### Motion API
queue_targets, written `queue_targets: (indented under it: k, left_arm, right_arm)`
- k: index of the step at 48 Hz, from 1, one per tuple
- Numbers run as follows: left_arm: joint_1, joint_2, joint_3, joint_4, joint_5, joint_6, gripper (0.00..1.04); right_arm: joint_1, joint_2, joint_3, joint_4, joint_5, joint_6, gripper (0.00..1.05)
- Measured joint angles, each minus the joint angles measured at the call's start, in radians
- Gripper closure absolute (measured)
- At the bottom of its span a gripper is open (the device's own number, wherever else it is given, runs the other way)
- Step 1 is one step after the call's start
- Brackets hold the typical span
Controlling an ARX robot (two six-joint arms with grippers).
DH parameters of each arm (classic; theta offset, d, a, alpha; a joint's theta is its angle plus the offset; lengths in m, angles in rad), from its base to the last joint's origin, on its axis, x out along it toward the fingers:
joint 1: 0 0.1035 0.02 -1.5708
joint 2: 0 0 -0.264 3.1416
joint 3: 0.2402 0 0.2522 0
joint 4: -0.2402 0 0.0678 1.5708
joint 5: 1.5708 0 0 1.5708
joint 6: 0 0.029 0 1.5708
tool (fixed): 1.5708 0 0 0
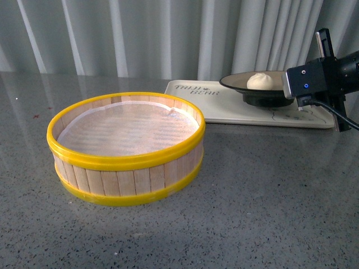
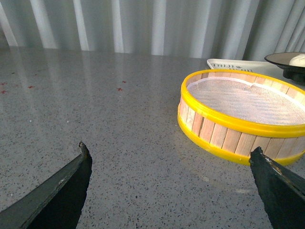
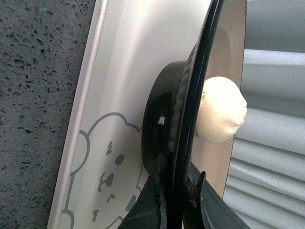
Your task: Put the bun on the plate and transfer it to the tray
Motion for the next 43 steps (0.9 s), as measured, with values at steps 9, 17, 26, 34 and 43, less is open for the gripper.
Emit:
queue_targets:
  k: [9, 17, 26, 34, 43]
  left_arm:
    - [0.000, 0.000, 0.000, 0.000, 0.000, 0.000, 0.07]
    - [0.000, 0.000, 0.000, 0.000, 0.000, 0.000, 0.07]
    - [0.000, 0.000, 0.000, 0.000, 0.000, 0.000, 0.07]
    - [0.000, 0.000, 0.000, 0.000, 0.000, 0.000, 0.07]
    - [0.000, 0.000, 0.000, 0.000, 0.000, 0.000, 0.07]
  right_arm:
    - [0.000, 0.024, 0.022, -0.015, -0.001, -0.002, 1.01]
    - [0.002, 0.037, 0.036, -0.025, -0.006, 0.000, 1.01]
    - [0.011, 0.056, 0.059, -0.024, -0.008, 0.014, 1.01]
    - [0.029, 0.073, 0.067, -0.003, -0.001, 0.076, 1.01]
    - [0.040, 0.073, 0.058, -0.011, 0.005, 0.093, 0.86]
